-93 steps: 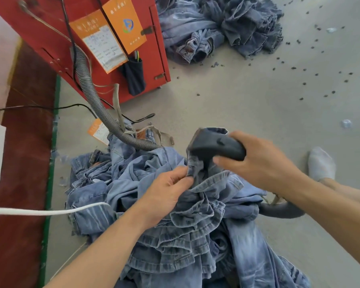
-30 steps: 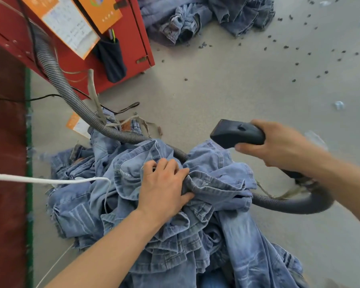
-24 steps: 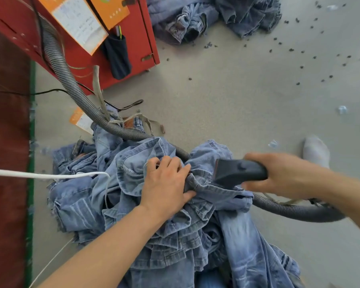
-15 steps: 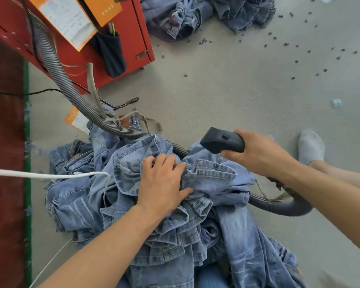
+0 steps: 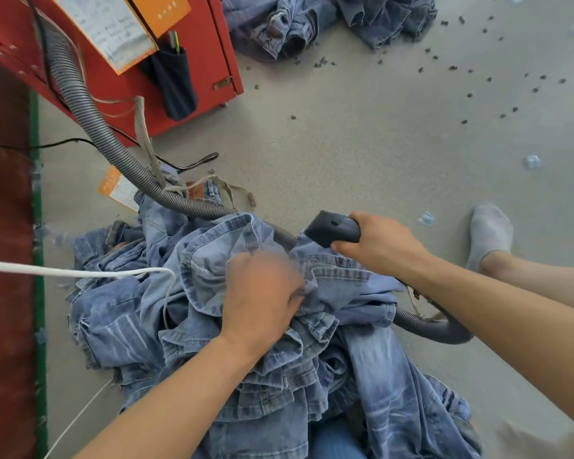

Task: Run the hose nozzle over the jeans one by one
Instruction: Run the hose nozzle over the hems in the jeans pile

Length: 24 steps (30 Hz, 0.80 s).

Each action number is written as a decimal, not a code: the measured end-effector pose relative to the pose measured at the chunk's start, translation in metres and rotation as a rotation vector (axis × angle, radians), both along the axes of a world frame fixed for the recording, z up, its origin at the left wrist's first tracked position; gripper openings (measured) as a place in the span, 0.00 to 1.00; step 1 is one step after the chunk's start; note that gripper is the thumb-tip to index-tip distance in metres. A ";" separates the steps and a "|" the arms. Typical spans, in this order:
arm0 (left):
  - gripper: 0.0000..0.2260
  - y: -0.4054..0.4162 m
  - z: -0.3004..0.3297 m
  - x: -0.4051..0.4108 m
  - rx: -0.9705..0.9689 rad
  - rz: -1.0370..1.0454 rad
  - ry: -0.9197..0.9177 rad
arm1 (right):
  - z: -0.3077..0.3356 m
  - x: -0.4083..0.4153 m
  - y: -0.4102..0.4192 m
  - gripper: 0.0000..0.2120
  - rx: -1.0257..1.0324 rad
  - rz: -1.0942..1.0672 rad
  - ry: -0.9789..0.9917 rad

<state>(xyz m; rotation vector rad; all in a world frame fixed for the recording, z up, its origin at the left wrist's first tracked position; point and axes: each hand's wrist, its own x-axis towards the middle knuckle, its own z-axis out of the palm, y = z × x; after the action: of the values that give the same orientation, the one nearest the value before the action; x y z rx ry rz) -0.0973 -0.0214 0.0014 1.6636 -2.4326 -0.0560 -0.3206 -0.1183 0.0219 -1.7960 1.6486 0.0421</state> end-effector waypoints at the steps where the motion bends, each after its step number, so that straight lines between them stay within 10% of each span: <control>1: 0.07 0.000 -0.001 0.000 -0.007 -0.007 0.010 | 0.005 -0.006 -0.004 0.11 0.006 -0.028 -0.038; 12: 0.09 0.004 -0.009 0.000 -0.108 -0.116 0.059 | 0.004 0.016 0.008 0.16 0.228 0.137 0.076; 18: 0.07 0.002 -0.005 0.004 -0.041 -0.062 0.131 | 0.017 -0.018 -0.016 0.12 0.145 -0.222 -0.168; 24: 0.07 0.001 -0.003 0.005 -0.027 -0.021 0.183 | 0.035 -0.026 0.010 0.10 0.401 0.048 -0.208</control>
<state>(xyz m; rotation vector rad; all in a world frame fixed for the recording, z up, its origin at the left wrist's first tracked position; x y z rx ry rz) -0.0925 -0.0201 -0.0016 1.5488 -2.3047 -0.1705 -0.3462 -0.1086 0.0573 -1.4801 1.3406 0.1876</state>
